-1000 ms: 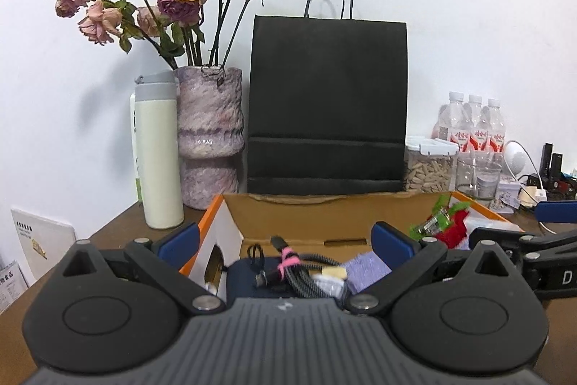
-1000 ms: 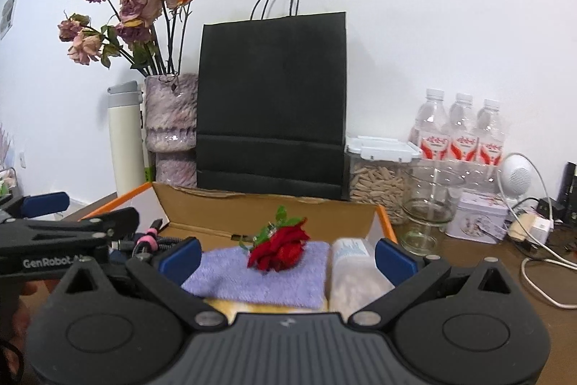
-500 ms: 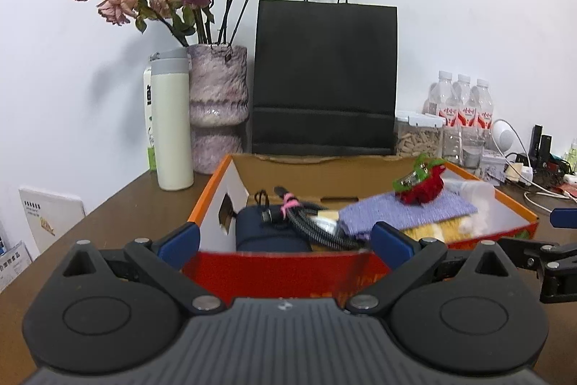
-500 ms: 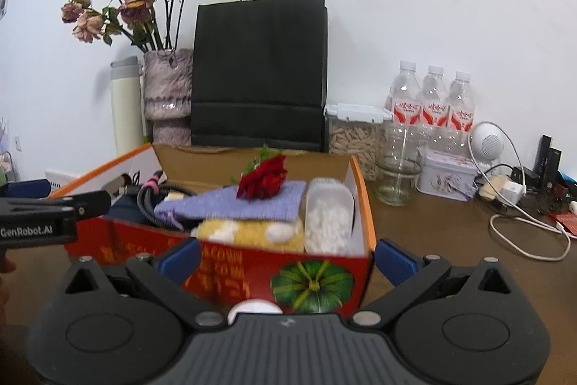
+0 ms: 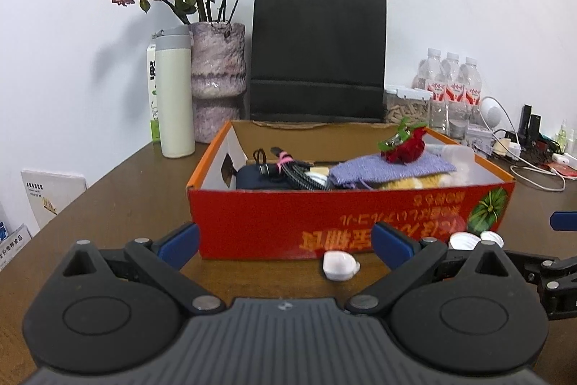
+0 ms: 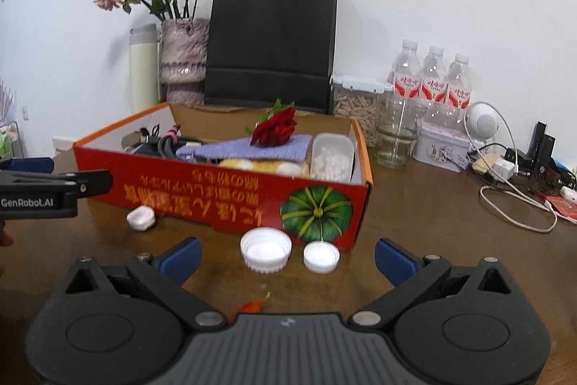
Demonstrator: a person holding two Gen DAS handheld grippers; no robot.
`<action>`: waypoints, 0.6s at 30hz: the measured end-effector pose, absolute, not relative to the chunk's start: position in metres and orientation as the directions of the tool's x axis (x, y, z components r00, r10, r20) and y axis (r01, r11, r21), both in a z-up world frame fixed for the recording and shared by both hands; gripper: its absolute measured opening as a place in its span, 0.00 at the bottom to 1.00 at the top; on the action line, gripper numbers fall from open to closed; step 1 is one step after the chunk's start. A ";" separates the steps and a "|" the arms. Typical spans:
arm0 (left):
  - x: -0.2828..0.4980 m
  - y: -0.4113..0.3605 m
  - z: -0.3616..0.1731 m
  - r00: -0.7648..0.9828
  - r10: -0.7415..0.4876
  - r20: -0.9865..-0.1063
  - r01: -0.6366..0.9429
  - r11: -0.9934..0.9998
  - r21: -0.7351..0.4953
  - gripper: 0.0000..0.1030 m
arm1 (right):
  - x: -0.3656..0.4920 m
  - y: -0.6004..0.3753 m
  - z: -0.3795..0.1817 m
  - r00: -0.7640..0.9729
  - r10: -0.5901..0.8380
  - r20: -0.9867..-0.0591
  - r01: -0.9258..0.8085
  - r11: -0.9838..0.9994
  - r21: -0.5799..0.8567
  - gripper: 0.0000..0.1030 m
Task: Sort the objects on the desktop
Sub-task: 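Withdraw both tools from the box back over the table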
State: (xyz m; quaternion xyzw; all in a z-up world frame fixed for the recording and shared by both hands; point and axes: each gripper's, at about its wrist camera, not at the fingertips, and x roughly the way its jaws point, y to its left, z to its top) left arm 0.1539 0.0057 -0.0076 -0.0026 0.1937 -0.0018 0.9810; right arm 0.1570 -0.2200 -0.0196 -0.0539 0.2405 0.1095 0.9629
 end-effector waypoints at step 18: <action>0.139 0.004 -0.015 0.895 -0.028 -0.444 0.032 0.999 0.001 1.00 | 0.146 -0.232 -0.033 0.786 0.208 -0.582 -0.260 0.966 -0.005 0.77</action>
